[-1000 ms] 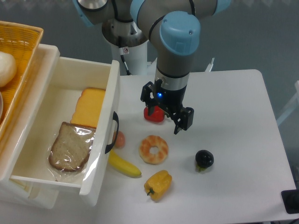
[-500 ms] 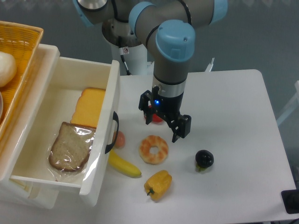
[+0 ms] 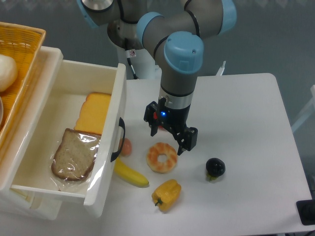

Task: Pick up the egg
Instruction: 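Move the open gripper from above the red pepper toward the donut, then rotate the gripper and swing it toward the small orange egg by the drawer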

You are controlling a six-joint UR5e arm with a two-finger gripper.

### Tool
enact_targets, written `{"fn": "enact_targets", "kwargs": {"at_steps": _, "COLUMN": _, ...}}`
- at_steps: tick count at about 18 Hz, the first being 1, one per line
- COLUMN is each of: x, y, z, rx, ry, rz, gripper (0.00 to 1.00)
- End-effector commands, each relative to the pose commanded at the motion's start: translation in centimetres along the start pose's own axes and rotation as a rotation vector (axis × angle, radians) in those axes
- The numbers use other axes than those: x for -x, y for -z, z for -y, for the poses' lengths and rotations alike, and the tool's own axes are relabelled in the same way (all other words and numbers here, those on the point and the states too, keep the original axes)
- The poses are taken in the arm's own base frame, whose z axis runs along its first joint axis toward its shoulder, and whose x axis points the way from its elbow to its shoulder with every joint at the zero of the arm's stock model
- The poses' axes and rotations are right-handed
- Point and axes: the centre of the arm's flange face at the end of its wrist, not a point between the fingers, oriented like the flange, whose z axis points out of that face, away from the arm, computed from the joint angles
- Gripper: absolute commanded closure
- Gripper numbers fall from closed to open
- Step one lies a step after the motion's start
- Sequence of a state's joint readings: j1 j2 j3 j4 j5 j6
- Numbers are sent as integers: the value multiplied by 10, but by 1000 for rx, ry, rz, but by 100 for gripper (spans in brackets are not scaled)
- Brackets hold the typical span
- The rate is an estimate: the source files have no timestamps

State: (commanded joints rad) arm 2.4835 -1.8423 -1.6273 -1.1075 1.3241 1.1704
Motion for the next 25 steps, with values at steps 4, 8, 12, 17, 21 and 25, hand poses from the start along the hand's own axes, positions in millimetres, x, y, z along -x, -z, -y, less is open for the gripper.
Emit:
{"fn": "enact_targets", "kwargs": {"at_steps": 4, "x": 10, "y": -13, "z": -30, "rx": -108, "ry": -24, "rz": -72, "gripper": 0}}
{"fn": "enact_targets", "kwargs": {"at_steps": 8, "x": 22, "y": -32, "z": -54, "rx": -178, "ry": -108, "rz": -115, "gripper": 0}}
{"fn": "enact_targets", "kwargs": {"at_steps": 12, "x": 22, "y": -57, "z": -61, "rx": -180, "ry": -216, "rz": -148, "gripper": 0}}
{"fn": "enact_targets", "kwargs": {"at_steps": 17, "x": 9, "y": -83, "z": -80, "rx": -210, "ry": -341, "rz": -206, "gripper": 0}}
{"fn": "enact_targets", "kwargs": {"at_steps": 21, "x": -8, "y": -103, "z": -90, "rx": -288, "ry": -363, "rz": -257, "gripper": 0}}
{"fn": "enact_targets", "kwargs": {"at_steps": 25, "x": -13, "y": -121, "z": -112, "rx": -359, "ry": -389, "rz": -281, "gripper": 0}}
